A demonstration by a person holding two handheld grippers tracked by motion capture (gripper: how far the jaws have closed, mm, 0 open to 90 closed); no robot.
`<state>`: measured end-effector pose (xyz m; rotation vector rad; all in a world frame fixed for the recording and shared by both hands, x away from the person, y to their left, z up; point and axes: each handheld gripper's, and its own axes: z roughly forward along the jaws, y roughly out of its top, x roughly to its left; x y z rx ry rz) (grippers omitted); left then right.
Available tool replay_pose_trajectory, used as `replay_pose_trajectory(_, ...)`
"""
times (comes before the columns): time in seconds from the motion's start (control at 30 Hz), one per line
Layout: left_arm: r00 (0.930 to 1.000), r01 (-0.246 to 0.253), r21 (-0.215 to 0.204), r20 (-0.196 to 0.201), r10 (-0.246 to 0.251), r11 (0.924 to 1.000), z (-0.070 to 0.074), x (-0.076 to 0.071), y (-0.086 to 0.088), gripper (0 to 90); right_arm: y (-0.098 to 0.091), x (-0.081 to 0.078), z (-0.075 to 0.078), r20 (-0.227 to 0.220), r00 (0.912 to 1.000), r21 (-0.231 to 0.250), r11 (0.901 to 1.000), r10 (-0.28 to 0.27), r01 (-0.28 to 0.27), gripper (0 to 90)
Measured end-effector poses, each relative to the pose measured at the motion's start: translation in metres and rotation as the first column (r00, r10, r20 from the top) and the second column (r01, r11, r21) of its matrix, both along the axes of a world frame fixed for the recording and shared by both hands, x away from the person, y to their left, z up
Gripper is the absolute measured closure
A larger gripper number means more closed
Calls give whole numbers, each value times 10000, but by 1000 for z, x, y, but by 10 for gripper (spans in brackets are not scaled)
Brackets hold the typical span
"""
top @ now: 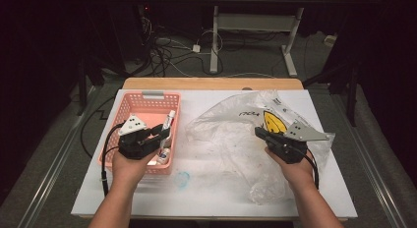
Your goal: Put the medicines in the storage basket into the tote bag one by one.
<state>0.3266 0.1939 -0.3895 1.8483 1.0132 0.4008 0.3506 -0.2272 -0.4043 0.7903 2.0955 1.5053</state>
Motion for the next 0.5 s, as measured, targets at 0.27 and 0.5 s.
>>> replay_pose_trajectory(0.27, 9971, 712, -25, 290, -711, 9975, 3, -13, -23, 689, 0, 0, 0, -32, 10000, -18, 10000, -9, 9, 900)
replay_pose_trajectory(0.5, 9920, 1238, 167, 214, -1241, 9922, -3, -19, -42, 689, 0, 0, 0, -31, 10000, -15, 10000, -4, 4, 900)
